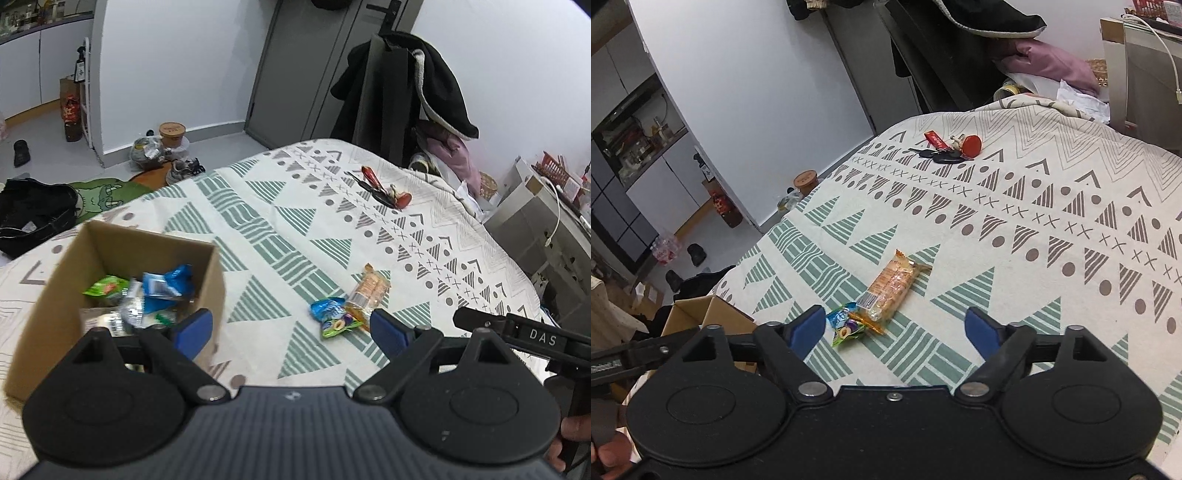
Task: Organize snacks
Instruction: 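Withdraw both open grippers from the box toward the last two snacks, then grasp green-blue candy with left gripper while right gripper grasps orange biscuit bar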
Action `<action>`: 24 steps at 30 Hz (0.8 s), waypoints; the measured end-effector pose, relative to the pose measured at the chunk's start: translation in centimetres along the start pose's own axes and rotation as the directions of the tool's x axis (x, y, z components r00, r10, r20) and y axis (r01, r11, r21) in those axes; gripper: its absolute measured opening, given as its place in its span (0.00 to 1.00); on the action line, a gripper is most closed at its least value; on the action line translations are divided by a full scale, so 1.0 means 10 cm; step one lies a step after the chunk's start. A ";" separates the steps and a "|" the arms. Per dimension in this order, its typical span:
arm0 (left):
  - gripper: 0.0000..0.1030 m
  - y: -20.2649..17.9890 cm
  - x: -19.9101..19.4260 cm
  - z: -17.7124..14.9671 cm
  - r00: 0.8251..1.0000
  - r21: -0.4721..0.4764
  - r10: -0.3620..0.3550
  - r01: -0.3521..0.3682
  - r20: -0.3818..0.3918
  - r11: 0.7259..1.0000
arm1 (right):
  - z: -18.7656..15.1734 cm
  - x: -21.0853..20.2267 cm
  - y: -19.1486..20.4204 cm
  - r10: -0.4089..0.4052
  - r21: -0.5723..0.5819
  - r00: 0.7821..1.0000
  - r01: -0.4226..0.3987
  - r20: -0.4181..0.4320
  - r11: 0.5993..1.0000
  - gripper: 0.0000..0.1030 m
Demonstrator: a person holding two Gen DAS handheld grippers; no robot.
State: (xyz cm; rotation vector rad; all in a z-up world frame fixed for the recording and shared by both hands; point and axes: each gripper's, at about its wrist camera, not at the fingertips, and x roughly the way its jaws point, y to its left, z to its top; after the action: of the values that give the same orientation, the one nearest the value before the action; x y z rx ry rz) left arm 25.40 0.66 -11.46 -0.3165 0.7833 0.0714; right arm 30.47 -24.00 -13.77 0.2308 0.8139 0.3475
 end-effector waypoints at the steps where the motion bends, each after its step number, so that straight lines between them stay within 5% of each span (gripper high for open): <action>1: 0.89 -0.02 0.05 0.00 1.000 0.002 -0.001 0.001 -0.003 1.000 | 0.00 0.02 -0.01 0.001 0.004 1.000 -0.001 0.002 1.000 0.86; 6: 0.89 -0.11 0.30 -0.02 1.000 -0.007 -0.010 0.010 -0.022 1.000 | 0.01 0.12 -0.12 0.022 0.046 1.000 -0.022 0.005 0.999 1.00; 19: 0.86 -0.19 1.00 -0.07 0.994 -0.067 -0.037 0.031 -0.103 0.997 | 0.08 0.50 -0.21 0.045 0.145 0.998 -0.039 -0.039 0.989 0.99; 24: 0.78 -0.22 1.23 -0.08 0.991 -0.089 -0.057 0.047 -0.117 0.995 | 0.12 0.69 -0.18 0.059 0.169 0.997 -0.049 -0.056 0.984 0.86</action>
State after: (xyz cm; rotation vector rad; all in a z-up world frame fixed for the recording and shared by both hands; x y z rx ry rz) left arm 33.98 -2.29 -20.08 -0.4254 0.8918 0.0373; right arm 36.17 -23.08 -18.17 0.4013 0.8996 0.3385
